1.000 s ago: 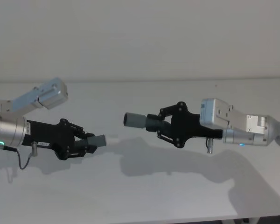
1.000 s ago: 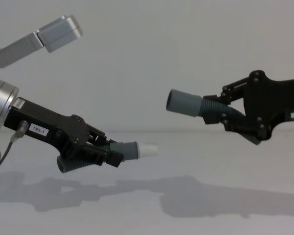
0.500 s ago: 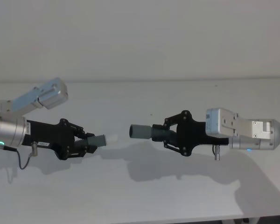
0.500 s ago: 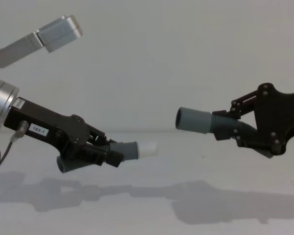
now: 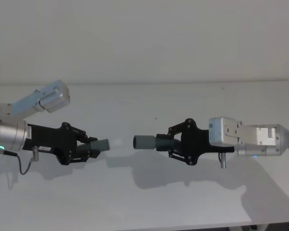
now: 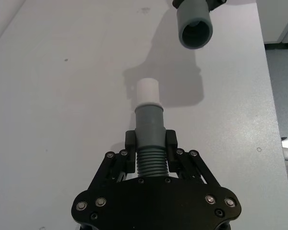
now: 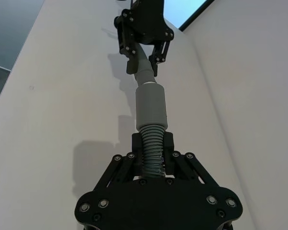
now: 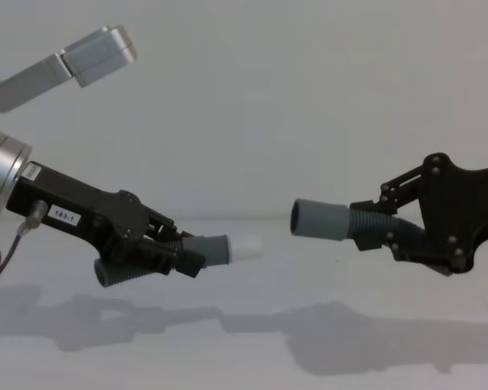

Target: Use both hands to pick up one end of the pipe from the table, align the ends, and insert them.

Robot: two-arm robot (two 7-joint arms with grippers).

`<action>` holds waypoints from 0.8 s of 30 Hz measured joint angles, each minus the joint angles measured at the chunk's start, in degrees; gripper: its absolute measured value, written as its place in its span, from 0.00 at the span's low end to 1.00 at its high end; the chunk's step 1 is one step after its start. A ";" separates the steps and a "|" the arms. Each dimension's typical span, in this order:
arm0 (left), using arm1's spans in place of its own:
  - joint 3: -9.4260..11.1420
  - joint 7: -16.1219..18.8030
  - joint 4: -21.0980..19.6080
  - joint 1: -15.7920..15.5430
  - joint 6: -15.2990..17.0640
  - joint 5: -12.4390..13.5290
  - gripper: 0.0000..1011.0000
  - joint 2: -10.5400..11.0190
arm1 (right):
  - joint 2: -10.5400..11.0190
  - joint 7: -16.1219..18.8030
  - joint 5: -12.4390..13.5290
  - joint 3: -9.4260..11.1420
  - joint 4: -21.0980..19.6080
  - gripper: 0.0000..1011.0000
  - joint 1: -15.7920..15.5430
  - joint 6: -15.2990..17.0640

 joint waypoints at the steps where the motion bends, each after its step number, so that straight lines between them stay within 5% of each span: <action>1: 0.00 0.00 0.00 0.00 0.00 0.00 0.32 0.00 | -0.05 0.02 -0.08 -0.09 0.13 0.21 0.08 -0.04; 24: 0.00 0.00 0.00 0.00 0.00 0.00 0.32 0.00 | -2.39 -0.81 -2.18 -2.73 5.00 0.21 2.54 -1.36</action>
